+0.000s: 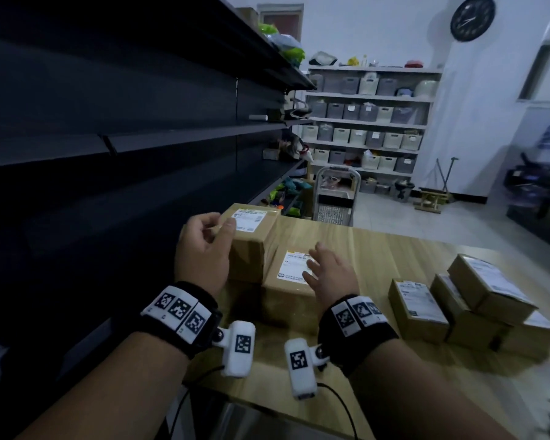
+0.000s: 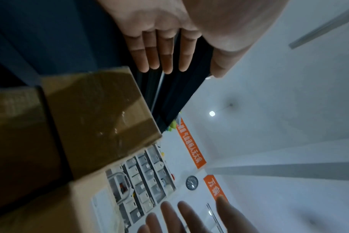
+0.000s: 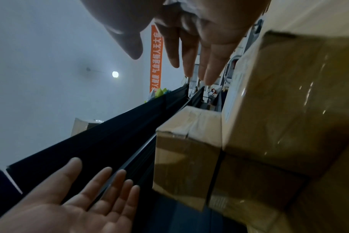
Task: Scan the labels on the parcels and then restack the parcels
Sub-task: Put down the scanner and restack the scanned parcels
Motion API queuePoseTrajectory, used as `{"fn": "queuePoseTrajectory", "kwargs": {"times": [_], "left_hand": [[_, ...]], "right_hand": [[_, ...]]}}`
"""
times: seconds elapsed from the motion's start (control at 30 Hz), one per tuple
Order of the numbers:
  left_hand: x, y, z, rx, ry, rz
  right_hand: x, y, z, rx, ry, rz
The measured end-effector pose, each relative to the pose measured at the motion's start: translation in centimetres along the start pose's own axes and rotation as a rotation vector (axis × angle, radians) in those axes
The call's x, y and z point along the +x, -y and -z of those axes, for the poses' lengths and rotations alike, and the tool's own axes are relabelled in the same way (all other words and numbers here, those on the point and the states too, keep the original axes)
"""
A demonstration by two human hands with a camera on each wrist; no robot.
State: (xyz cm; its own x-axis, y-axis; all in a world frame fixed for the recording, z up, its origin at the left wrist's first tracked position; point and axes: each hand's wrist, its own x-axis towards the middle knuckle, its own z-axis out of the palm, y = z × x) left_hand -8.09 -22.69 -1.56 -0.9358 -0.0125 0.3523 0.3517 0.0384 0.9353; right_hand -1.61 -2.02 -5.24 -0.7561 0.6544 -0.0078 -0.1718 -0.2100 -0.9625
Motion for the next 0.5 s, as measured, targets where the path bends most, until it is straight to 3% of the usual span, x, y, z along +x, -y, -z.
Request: {"fn": "queuePoseTrajectory", "kwargs": {"times": [0.23,0.5], "left_hand": [[-4.8,-2.6,-5.0,-0.008,0.266,0.030],[-10.1,-0.1,-15.6,-0.079,0.615,0.248]], "right_hand": [[0.9,1.0,8.0,0.008,-0.145,0.005],[0.6,1.6,19.4,-0.159,-0.420,0.001]]}}
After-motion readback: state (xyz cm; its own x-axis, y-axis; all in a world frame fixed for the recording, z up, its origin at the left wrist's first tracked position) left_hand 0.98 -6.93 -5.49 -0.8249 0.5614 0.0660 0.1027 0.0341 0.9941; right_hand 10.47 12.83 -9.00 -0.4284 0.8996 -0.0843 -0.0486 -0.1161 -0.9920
